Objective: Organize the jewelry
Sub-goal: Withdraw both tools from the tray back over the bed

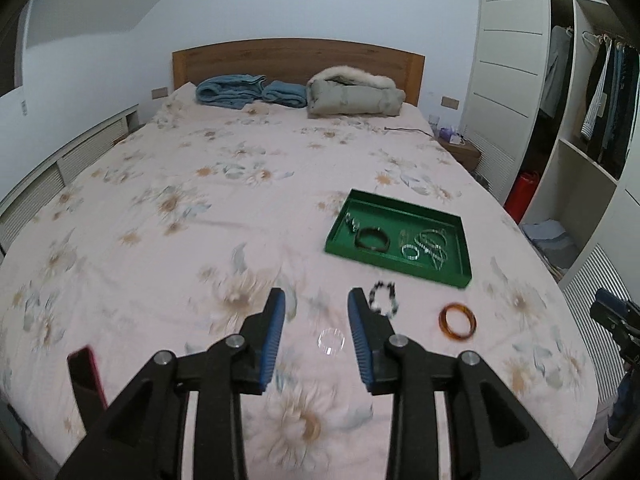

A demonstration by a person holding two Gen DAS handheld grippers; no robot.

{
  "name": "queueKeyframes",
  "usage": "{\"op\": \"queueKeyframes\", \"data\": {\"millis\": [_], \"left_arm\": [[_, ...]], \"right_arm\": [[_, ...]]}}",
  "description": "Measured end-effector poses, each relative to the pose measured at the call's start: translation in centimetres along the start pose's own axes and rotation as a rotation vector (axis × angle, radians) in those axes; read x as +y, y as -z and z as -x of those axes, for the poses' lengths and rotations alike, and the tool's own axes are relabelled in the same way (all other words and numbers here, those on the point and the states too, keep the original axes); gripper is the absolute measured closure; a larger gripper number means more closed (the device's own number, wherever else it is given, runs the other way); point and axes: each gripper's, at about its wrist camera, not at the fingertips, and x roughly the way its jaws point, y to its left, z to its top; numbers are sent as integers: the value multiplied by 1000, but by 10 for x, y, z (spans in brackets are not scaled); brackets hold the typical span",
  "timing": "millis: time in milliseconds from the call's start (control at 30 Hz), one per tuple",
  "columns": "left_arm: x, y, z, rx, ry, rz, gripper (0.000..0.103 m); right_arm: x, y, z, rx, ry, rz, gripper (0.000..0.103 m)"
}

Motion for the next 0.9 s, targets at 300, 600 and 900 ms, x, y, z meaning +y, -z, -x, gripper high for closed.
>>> {"op": "queueKeyframes", "data": {"millis": [300,600,900], "left_arm": [[11,65,49,-16,-2,17,70],[-1,104,58,-17,14,11,70],[-12,120,21,24,35,-23,70]], "right_arm": [[21,53,46,-13,-13,-20,50],[29,86,61,-14,-5,-36,50],[27,102,37,25,8,-61,50]]}}
